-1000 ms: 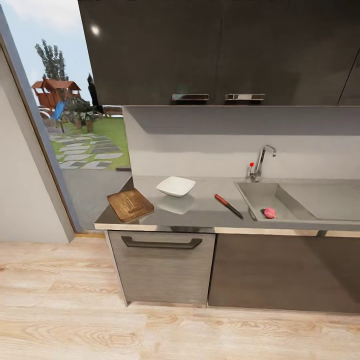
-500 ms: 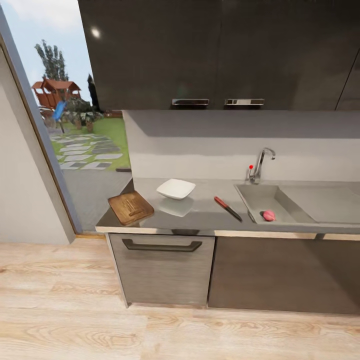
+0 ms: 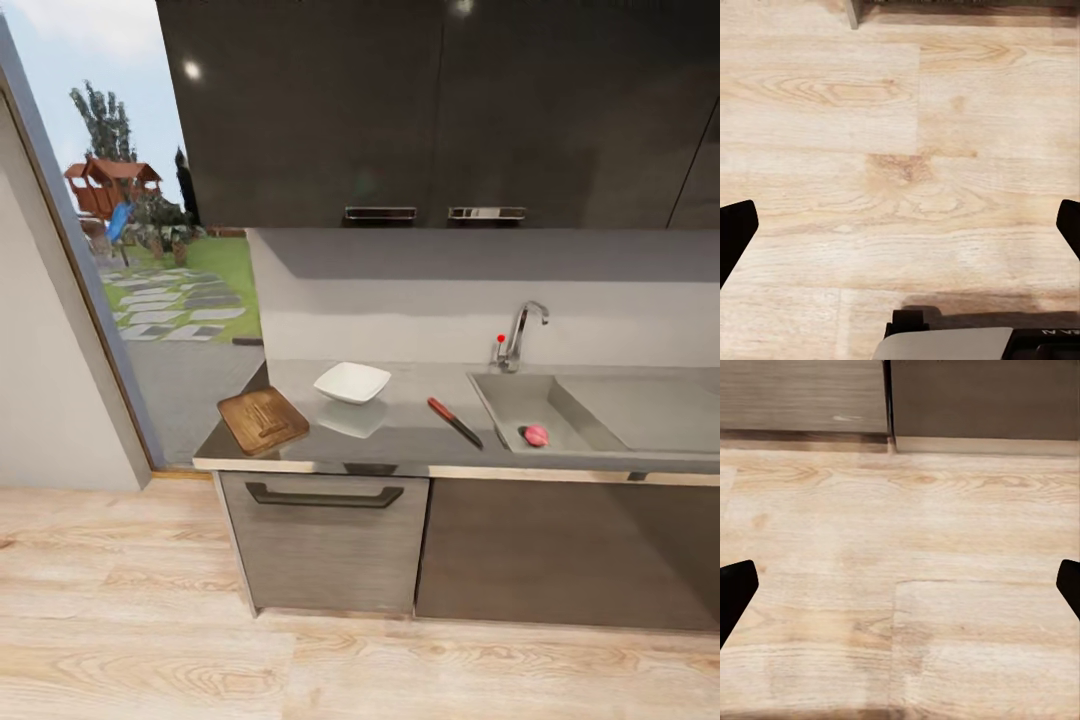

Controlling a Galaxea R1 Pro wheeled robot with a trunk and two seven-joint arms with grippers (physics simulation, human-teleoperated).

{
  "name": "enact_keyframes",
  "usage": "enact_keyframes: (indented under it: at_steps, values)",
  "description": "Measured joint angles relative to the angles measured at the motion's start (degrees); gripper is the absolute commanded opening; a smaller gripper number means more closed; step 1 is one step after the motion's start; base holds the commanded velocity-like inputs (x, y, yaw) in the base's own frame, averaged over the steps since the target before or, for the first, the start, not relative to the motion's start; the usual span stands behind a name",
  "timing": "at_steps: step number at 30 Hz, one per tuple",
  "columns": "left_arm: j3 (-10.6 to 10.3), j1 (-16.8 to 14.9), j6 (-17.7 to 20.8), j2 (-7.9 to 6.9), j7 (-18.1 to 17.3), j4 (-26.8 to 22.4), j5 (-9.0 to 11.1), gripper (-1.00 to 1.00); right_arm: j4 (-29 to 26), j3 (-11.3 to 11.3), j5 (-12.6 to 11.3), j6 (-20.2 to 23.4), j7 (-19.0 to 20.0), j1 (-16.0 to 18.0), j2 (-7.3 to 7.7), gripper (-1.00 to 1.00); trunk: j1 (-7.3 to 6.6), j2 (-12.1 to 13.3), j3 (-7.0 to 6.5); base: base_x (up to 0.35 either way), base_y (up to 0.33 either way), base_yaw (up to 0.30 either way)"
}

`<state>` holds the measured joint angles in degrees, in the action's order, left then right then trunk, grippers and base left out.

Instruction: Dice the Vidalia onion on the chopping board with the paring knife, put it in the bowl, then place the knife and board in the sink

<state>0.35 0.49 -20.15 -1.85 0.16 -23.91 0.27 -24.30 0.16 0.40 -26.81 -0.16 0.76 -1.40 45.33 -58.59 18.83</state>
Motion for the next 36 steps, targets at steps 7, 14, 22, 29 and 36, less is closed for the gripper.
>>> enact_keyframes:
  at_steps: [7, 14, 22, 29, 36]
  values:
    - [0.05, -0.01, 0.0, 0.0, 0.0, 0.0, 0.04, 1.0, 0.0, 0.08, 0.0, 0.0, 0.01, 0.0, 0.0, 1.0, -1.54, 2.81, -1.26, 0.0, 0.0, 0.0]
    - [0.06, -0.01, 0.0, 0.0, 0.0, 0.0, 0.05, 1.0, 0.0, 0.03, 0.0, 0.0, 0.02, 0.0, 0.0, 1.0, -3.08, 5.62, -2.52, 0.0, 0.0, 0.0]
    - [0.05, 0.0, 0.0, 0.0, 0.0, 0.0, 0.08, 1.0, 0.0, 0.07, 0.0, 0.0, 0.04, 0.0, 0.0, 1.0, -4.84, 8.83, -3.96, 0.0, 0.0, 0.0]
    - [0.07, -0.05, 0.0, 0.0, 0.0, 0.0, 0.07, 1.0, 0.0, 0.06, 0.0, 0.0, 0.02, 0.0, 0.0, 1.0, -6.37, 11.64, -5.22, 0.0, 0.0, 0.0]
    - [0.13, 0.0, 0.0, -0.12, 0.0, -0.07, 0.06, 1.0, 0.0, 0.04, 0.0, 0.0, 0.01, 0.0, 0.0, 1.0, -7.91, 14.46, -6.48, 0.0, 0.0, 0.0]
